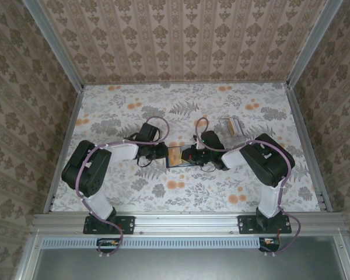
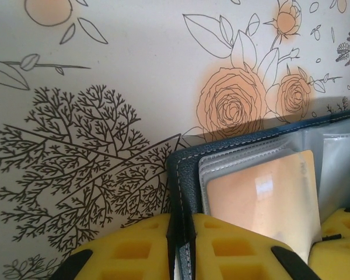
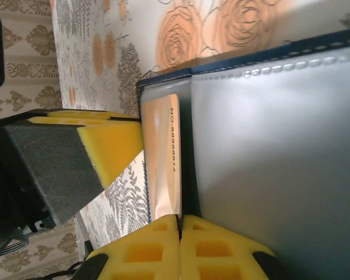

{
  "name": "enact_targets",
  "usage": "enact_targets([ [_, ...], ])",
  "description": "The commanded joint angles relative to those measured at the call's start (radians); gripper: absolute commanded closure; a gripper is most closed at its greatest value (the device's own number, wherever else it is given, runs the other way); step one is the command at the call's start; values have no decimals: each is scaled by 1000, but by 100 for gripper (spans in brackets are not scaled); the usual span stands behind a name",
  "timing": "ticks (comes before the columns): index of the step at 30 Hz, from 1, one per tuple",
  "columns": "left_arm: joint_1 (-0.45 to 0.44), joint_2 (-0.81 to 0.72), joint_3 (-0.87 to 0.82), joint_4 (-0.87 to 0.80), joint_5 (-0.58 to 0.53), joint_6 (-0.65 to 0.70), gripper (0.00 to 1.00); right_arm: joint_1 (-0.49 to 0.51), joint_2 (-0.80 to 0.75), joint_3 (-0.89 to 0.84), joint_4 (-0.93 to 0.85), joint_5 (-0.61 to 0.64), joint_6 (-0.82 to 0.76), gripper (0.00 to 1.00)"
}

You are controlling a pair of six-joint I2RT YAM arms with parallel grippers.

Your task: Put the credit cards into the card holder

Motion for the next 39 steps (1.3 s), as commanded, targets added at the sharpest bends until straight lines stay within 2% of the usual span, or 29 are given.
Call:
enact_targets([
  [1,-8,32,-11,-32,23,-12,84,27,29,39,-42,-4,-17,91],
  [3,-5,30,-12,-34,13,-9,84,33,34,62,-90,5,-38,90],
  [8,-1,21,-11,-37,25,-10,83,33,-4,71,-176,40,-96,75],
  [14,11,-15,-26,-32,35,-22,81,33,-126,80,-368,117,-196,64],
  [22,24,-62,-14,-62,37,5,80,33,-294,89,-577,247,-284,59],
  [27,23,-87,-34,-50,33,5,74,34,-349,104,-707,322,-347,54],
  [31,21,-117,-33,-77,21,18,67,47,-368,67,-697,309,-329,51],
  [36,13,-136,-38,-80,-4,30,66,62,-350,43,-711,376,-332,47],
  [39,11,-132,-33,-87,4,31,67,62,-312,57,-702,366,-330,47],
])
